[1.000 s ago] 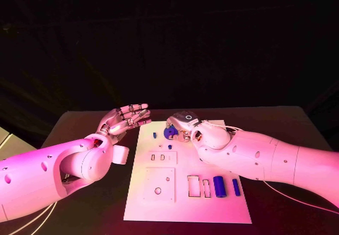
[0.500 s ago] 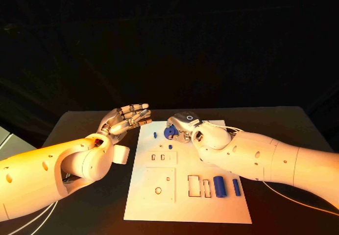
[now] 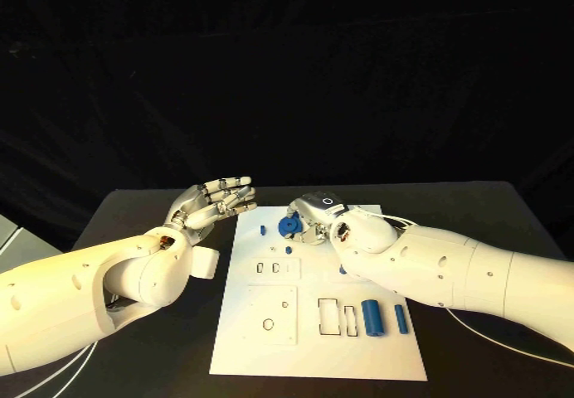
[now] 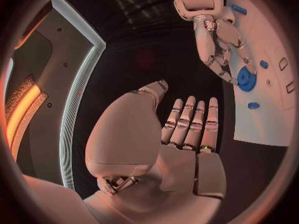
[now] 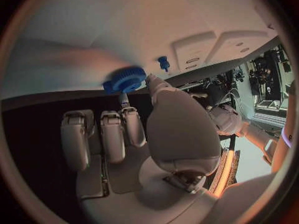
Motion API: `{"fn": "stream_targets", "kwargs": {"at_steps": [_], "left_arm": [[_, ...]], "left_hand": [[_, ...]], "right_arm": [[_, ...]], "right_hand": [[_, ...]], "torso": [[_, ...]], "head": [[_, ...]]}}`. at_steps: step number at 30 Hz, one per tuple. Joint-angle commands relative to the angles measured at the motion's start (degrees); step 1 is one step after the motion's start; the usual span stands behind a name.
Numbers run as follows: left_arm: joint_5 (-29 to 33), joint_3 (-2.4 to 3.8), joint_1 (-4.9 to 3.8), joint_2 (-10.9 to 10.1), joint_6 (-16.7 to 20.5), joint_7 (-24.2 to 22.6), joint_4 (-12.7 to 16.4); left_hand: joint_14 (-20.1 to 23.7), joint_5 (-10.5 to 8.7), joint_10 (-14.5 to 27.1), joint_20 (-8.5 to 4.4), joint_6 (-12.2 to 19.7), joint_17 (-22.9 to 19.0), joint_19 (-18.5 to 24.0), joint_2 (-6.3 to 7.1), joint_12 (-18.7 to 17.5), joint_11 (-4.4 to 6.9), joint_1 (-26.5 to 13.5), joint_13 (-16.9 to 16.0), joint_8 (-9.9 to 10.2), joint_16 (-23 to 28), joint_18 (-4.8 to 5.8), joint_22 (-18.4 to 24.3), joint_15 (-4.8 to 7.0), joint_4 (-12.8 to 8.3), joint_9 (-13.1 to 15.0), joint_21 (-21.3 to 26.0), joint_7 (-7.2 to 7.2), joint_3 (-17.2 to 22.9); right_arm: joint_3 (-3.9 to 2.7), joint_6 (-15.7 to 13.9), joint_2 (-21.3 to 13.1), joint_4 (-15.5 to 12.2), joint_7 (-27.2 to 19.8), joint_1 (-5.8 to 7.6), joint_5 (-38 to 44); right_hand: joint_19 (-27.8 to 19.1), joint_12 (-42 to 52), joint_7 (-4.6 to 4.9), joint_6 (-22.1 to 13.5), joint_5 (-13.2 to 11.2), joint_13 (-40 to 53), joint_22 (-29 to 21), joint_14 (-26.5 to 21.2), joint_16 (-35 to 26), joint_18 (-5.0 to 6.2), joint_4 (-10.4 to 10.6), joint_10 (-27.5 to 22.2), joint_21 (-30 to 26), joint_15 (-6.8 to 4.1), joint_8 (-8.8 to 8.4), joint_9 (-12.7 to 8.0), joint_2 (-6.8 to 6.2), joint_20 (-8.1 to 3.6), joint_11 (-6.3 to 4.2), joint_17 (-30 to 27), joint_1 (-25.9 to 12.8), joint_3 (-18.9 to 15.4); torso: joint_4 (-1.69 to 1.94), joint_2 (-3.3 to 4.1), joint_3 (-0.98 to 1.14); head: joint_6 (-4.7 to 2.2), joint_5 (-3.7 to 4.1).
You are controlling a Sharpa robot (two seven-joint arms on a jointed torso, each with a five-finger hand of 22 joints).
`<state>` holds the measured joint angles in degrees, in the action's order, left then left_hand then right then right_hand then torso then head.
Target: Assemble the parts on the task board
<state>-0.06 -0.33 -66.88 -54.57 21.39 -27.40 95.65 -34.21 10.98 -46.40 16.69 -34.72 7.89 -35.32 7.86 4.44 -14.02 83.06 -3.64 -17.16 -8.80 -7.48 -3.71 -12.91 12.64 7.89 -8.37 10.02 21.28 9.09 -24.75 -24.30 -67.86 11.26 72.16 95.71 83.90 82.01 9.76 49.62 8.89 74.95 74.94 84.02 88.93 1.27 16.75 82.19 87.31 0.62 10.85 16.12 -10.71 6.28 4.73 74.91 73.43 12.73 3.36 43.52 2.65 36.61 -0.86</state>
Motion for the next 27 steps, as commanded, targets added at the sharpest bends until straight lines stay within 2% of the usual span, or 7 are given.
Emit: {"fn": "stream_targets", "kwargs": {"at_steps": [1, 11, 15, 22, 27], "left_arm": [[-0.27, 0.05, -0.09, 0.06, -0.80, -0.28, 0.05], [-0.27, 0.05, -0.09, -0.02, -0.75, -0.25, 0.05], [-0.27, 0.05, -0.09, -0.04, -0.75, -0.24, 0.06], [-0.27, 0.05, -0.09, -0.11, -0.76, -0.21, 0.10], [-0.27, 0.05, -0.09, -0.20, -0.80, -0.15, 0.15]], "left_hand": [[0.22, -0.21, -0.09, 0.00, 0.41, -0.07, 0.43, 0.12, -0.25, -0.19, -0.25, -0.02, 0.07, 0.23, 0.39, -0.01, -0.07, -0.29, -0.05, 0.26, 5.88, -0.11], [0.22, -0.21, -0.09, 0.00, 0.41, -0.07, 0.43, 0.12, -0.25, -0.19, -0.25, -0.02, 0.07, 0.23, 0.39, -0.01, -0.07, -0.29, -0.05, 0.26, 5.88, -0.11], [0.35, -0.21, 0.00, 0.01, 0.48, -0.15, 0.51, 0.09, -0.31, -0.22, -0.28, -0.01, 0.09, 0.36, 0.40, -0.01, -0.09, -0.33, -0.07, 0.29, 5.86, -0.05], [0.35, -0.21, 0.00, 0.01, 0.48, -0.15, 0.51, 0.09, -0.31, -0.22, -0.28, -0.01, 0.09, 0.36, 0.40, -0.01, -0.09, -0.33, -0.07, 0.29, 5.86, -0.05], [0.35, -0.21, 0.00, 0.01, 0.48, -0.15, 0.51, 0.09, -0.31, -0.22, -0.28, -0.01, 0.09, 0.36, 0.40, -0.01, -0.09, -0.33, -0.07, 0.29, 5.86, -0.05]], "right_arm": [[0.00, 1.03, -0.29, -0.25, -0.90, -0.04, -2.10], [0.01, 2.47, -0.87, -0.13, -0.66, -0.04, -3.73], [0.01, 3.32, -1.01, -0.03, -0.12, -0.04, -4.21], [0.00, 3.77, -1.63, -0.60, 0.32, -0.03, -4.52], [-0.01, 2.68, -3.16, -2.59, 0.35, 0.09, -4.90]], "right_hand": [[4.59, 0.28, 0.00, 0.78, 0.15, 7.40, 12.83, 5.29, 0.19, -0.55, -0.04, 0.10, 0.27, 0.20, -0.04, 0.16, 0.48, 0.49, 0.32, 12.08, -0.56, -0.31], [4.71, 0.65, -0.36, 1.99, 0.07, 7.77, 13.02, 5.32, 0.23, -0.60, 0.04, 0.47, 0.44, -0.06, 0.52, 0.47, 2.04, 0.31, 0.01, 12.19, -2.36, -0.48], [4.77, 0.71, -0.41, 1.96, 0.05, 7.86, 13.11, 5.37, 0.28, -0.63, 0.06, 0.54, 0.53, -0.12, 0.45, 0.49, 3.18, 0.22, -0.04, 12.39, -4.27, -0.42], [4.92, 0.87, -0.43, 1.98, 0.03, 8.02, 13.34, 5.42, 0.35, -0.70, 0.06, 0.71, 0.78, -0.13, 0.44, 0.50, 3.43, 0.21, -0.05, 12.61, -5.05, -0.46], [4.95, 1.00, -0.47, 2.10, 0.05, 8.14, 13.38, 5.41, 0.33, -0.71, 0.01, 0.84, 0.81, -0.15, 0.50, 0.54, 3.56, 0.20, -0.08, 12.56, -5.15, -0.38]], "torso": [[-0.07, -0.01, -0.02], [-0.01, 0.00, 0.00], [-0.01, 0.02, 0.01], [0.01, 0.03, -0.03], [-0.02, -0.01, -0.08]], "head": [[0.10, 0.02], [0.01, 0.08], [-0.01, 0.06], [-0.05, 0.17], [-0.01, 0.15]]}}
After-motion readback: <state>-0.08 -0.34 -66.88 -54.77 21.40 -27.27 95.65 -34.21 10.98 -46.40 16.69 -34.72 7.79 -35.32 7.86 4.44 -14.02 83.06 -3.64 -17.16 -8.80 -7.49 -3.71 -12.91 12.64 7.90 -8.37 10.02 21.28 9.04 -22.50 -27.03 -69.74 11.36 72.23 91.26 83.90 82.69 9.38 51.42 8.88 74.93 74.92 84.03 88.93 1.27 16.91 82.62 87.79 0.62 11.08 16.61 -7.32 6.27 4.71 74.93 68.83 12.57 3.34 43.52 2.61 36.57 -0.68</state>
